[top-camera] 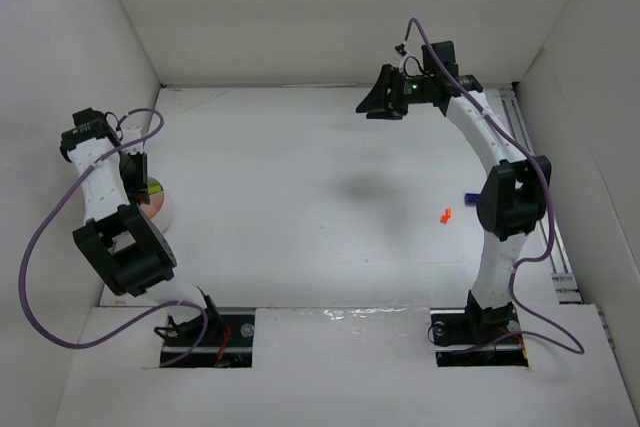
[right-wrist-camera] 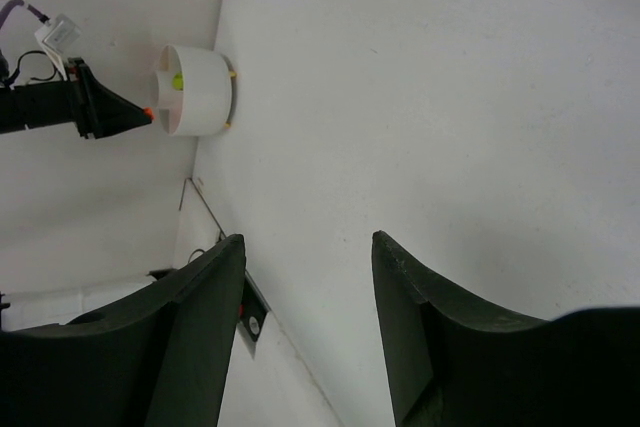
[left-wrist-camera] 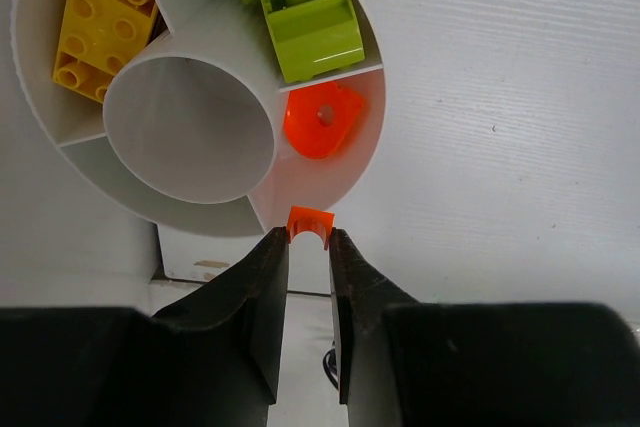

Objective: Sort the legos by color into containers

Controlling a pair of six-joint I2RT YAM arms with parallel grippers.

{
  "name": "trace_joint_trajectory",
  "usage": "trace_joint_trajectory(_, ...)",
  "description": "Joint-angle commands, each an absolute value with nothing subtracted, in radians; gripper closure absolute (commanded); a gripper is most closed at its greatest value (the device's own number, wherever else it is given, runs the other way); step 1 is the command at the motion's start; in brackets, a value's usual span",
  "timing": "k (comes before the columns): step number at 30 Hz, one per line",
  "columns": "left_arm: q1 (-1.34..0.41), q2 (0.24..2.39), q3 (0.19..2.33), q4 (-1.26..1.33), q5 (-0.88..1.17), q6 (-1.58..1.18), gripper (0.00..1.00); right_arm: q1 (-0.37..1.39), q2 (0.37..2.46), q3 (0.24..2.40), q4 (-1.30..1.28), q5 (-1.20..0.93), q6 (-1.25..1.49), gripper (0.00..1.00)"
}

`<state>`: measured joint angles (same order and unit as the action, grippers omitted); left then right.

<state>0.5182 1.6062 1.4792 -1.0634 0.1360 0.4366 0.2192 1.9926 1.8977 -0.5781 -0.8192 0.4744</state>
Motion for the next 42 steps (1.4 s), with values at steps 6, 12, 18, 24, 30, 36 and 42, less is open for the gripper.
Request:
trace_joint_trajectory(6,0.511,1.605,1.457,-1.057,0.121,0.42,0.89,0.21,2.006,1.954,-0.584,-0.833,0.466,0.42)
trace_joint_trajectory(12,0.511,1.614,1.457,-1.057,0.121,0.42,0.71,0.21,2.006,1.954,-0.584,-0.833,0.466,0.42)
trace_joint_trajectory(18,0.511,1.605,1.466,-1.057,0.178,0.442,0.57,0.21,2.006,1.954,-0.584,-0.833,0.466,0.42)
trace_joint_trajectory(24,0.433,1.543,1.734,-1.089,0.331,0.488,0.63,0.198,1.971,1.887,-0.575,-0.789,0.436,0.49)
trace_joint_trajectory(30,0.185,1.519,1.897,-1.039,0.341,0.425,0.65,0.124,1.876,1.714,-0.693,-0.681,0.228,0.52)
trace_joint_trajectory(36,0.006,1.488,1.833,-0.865,0.337,0.434,0.62,-0.015,1.796,1.556,-0.831,-0.496,0.08,0.5)
trace_joint_trajectory(42,-0.09,1.479,1.728,-0.698,0.397,0.41,0.52,-0.046,1.695,1.421,-0.904,-0.264,0.005,0.49)
